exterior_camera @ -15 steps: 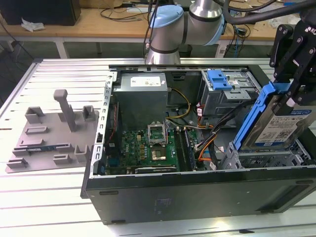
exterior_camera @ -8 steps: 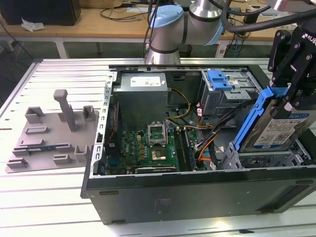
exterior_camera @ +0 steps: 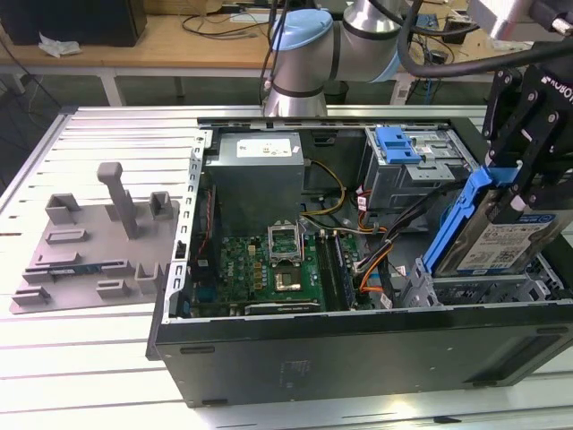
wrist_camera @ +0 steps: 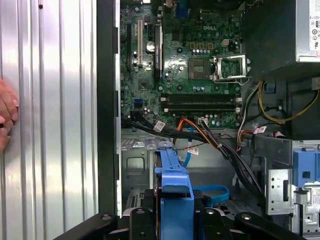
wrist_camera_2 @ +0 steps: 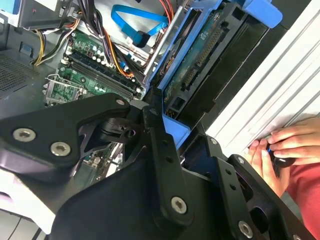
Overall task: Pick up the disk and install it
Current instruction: 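Insert the disk into the insertion slot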
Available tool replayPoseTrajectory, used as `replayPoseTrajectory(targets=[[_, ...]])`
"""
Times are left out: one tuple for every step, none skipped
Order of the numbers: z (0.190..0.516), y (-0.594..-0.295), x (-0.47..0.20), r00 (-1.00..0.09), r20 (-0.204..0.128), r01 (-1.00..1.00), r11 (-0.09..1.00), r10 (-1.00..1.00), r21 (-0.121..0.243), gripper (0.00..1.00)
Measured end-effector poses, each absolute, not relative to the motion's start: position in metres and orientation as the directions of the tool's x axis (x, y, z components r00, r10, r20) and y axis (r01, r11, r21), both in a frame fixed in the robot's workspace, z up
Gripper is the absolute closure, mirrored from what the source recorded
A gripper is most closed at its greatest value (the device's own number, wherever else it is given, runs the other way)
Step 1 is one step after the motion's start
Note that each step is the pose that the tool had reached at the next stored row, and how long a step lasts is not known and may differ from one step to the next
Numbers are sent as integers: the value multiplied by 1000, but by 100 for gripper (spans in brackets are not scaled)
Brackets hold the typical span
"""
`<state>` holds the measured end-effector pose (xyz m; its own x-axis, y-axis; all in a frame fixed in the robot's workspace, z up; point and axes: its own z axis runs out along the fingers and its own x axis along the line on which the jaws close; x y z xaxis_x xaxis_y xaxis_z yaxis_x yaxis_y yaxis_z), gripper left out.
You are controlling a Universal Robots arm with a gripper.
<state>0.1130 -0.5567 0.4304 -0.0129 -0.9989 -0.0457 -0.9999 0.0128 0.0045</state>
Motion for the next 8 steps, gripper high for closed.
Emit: replayPoseTrajectory(targets=[[429,-557,113,-13,-46,-1000,13,-999,4,63],[427,-557,113,-13,-46,-1000,13,-999,4,63],[425,-557,113,-13,-46,-1000,13,-999,4,63],[425,-558,113,-13,-46,-1000,13,-999,4,63],[424,-558,113,-13,-46,-1000,13,-999,4,63],[423,-558,113,-13,-46,-1000,13,-999,4,63],[420,-558,113,-13,-46,-1000,13,-999,4,63],[419,-559,113,-13,-46,-1000,13,-999,4,63]])
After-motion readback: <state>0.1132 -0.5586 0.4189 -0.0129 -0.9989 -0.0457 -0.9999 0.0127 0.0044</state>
